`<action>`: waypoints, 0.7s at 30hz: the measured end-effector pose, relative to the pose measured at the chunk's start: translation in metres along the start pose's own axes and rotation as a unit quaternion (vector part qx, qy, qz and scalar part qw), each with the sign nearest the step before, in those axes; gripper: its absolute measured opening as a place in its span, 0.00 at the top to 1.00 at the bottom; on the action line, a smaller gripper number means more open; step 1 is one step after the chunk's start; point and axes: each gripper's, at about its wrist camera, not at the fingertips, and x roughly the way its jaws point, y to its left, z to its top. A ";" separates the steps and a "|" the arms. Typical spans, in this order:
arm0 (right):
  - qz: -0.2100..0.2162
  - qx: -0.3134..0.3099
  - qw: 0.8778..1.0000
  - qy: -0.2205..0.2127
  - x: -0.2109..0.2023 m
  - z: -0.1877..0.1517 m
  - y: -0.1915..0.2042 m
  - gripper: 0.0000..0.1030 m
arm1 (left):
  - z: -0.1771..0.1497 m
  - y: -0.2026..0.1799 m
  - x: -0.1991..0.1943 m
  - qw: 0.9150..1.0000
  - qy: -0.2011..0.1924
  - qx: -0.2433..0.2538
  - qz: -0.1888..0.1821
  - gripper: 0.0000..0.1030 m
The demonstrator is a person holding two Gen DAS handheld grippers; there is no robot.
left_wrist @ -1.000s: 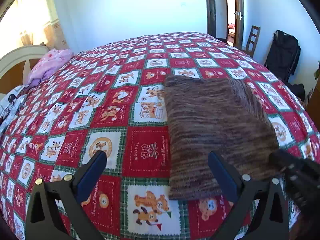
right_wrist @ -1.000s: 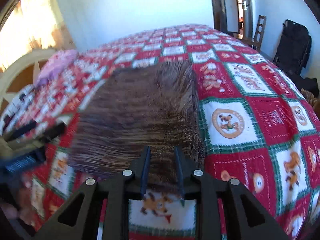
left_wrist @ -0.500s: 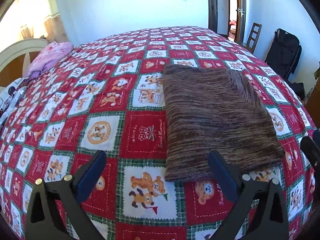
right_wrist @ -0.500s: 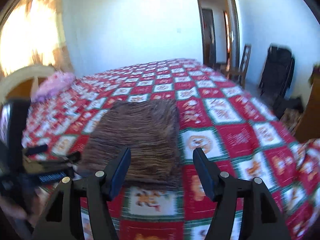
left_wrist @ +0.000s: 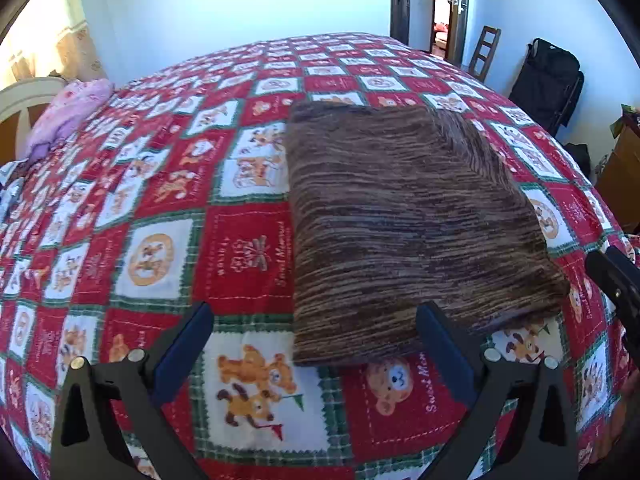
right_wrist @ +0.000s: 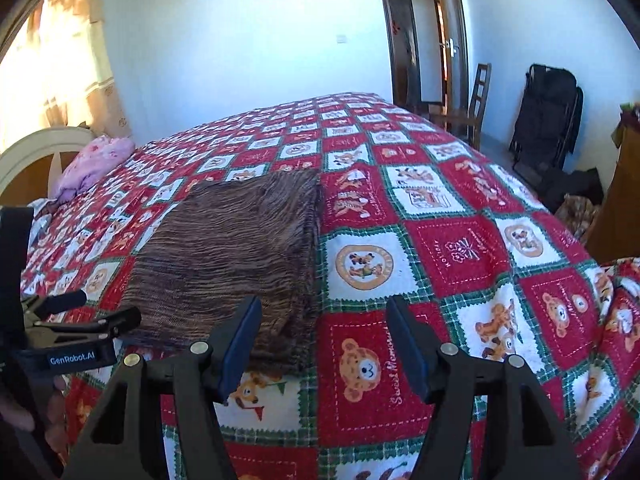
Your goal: Fold small clothes
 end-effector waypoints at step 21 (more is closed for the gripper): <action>0.061 0.064 0.996 0.028 0.059 0.049 -0.018 0.36 | 0.089 0.010 0.057 0.996 0.001 -0.081 -0.041 0.00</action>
